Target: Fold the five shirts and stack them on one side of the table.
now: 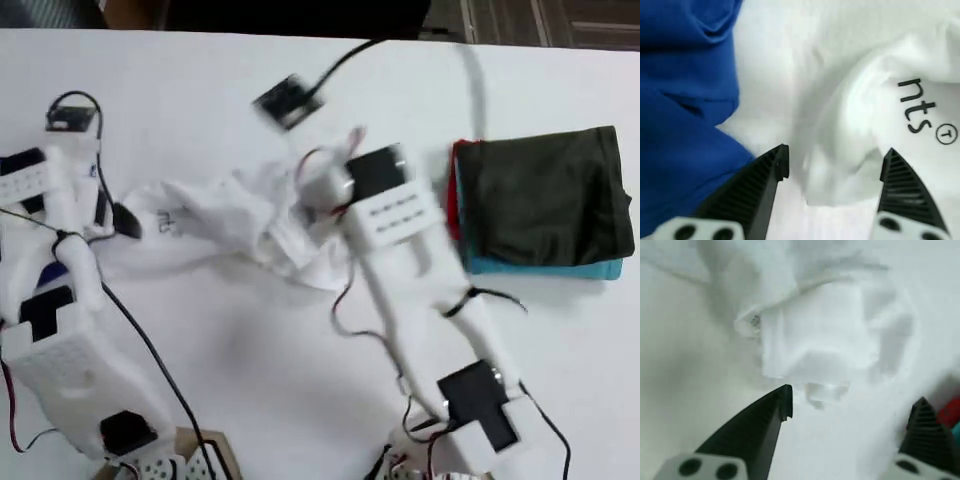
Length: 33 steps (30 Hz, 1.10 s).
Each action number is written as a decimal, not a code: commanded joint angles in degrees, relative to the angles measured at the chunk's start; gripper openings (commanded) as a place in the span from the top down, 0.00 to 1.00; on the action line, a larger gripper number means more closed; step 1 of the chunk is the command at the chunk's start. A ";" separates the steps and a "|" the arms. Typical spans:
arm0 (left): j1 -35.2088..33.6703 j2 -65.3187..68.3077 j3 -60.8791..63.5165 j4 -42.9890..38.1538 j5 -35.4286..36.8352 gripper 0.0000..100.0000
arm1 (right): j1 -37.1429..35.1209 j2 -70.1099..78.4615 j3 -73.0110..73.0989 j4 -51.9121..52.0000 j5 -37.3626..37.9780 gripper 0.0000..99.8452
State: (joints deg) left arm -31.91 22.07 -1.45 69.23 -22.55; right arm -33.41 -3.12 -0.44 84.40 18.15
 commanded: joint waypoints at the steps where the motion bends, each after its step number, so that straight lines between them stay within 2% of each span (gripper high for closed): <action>1: 0.35 -0.26 1.36 -2.99 0.18 0.69 | -7.52 -0.84 6.42 -3.38 -0.35 0.62; 4: -0.70 -0.35 1.71 -2.90 0.18 0.69 | -9.54 1.19 13.45 -10.07 -0.35 0.62; 9: -2.29 -0.35 1.54 -2.81 0.18 0.69 | -8.75 7.16 18.37 -17.45 0.09 0.62; 13: -2.37 -0.35 1.80 -2.64 0.00 0.69 | -4.70 11.82 15.74 -21.58 0.09 0.62; 17: -2.37 -0.35 1.80 -2.55 0.00 0.69 | 1.19 14.37 10.73 -21.41 0.09 0.63; 19: -2.37 -0.35 1.80 -2.55 0.00 0.69 | 3.56 15.34 9.32 -21.76 0.09 0.68; 26: -2.11 -0.35 1.80 -2.64 0.09 0.69 | 7.87 15.78 4.40 -20.88 -0.44 0.99; 29: -2.11 -0.35 1.80 -2.64 0.09 0.69 | 8.04 15.87 2.20 -18.77 -0.44 0.94; 33: -2.11 -0.35 1.80 -2.64 0.09 0.69 | 8.04 15.87 -0.26 -17.36 -0.44 0.98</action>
State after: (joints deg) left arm -33.76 22.07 0.48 67.12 -22.55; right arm -25.93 12.97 2.90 66.02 18.24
